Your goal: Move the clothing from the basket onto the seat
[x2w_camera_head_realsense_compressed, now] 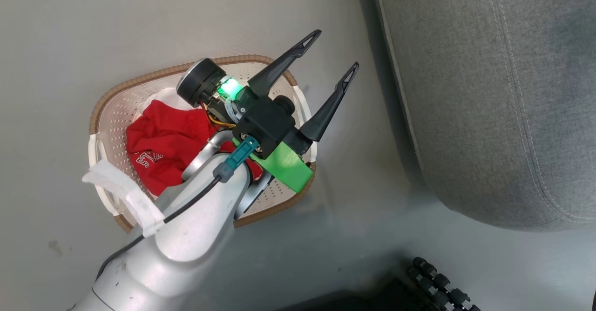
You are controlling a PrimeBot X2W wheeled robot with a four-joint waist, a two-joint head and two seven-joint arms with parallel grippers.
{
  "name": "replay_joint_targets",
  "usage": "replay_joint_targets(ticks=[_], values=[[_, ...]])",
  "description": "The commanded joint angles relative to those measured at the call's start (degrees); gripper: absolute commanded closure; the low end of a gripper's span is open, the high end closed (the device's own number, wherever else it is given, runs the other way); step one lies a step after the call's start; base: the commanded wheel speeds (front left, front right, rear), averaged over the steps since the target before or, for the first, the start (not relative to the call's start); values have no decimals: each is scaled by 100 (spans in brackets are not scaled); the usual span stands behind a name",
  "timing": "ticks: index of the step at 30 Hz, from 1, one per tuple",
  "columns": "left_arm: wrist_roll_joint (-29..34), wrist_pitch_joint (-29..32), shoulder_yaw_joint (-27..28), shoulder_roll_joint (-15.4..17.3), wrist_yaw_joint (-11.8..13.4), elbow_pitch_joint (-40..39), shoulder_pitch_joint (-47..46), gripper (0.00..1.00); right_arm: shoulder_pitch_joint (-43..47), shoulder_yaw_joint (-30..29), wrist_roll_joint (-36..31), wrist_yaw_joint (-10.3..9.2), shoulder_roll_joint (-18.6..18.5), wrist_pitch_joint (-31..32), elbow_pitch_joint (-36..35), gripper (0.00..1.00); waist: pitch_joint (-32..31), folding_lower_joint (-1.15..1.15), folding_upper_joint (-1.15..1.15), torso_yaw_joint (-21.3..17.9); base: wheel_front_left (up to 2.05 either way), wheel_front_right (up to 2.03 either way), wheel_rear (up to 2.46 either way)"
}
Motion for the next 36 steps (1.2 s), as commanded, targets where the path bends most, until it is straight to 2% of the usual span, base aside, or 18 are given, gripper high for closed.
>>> replay_joint_targets(ticks=[1, 5, 6, 7, 12, 23, 36], values=[[-42, -3, 31, 36, 14, -19, -49, 0, 115, 25, -46, -6, 45, -14, 75, 100, -6, -1, 0, 13, 0, 0, 0], [-62, -2, 77, 37, 52, -30, 10, 0, 182, -27, -103, -6, 136, -14, 181, 100, -68, -1, 0, 36, 0, 0, 0], [-71, -2, 93, 41, 56, -36, 42, 0, 211, -69, -122, -6, 150, -14, 150, 56, -106, -1, 0, 38, 0, 0, 0], [-83, -2, 110, 44, 59, -40, 68, 0, 243, -88, -139, -6, 161, -14, 135, 0, -145, -1, 0, 38, 0, 0, 0], [-127, -2, 284, 62, 128, -69, 287, 0, 587, -153, -109, -6, 280, -14, 0, 0, -532, -1, 0, -6, 0, 0, 0], [-278, -3, 912, 82, 326, -270, 1065, 0, 2068, -95, -36, -6, 507, -14, -703, 0, -1551, -1, 0, 50, 0, 0, 0], [-340, -3, 2075, 72, 497, -545, 2247, 0, 3213, 773, 155, -6, 981, -14, -1810, 0, -2514, -1, 0, 635, 0, 0, 0]])
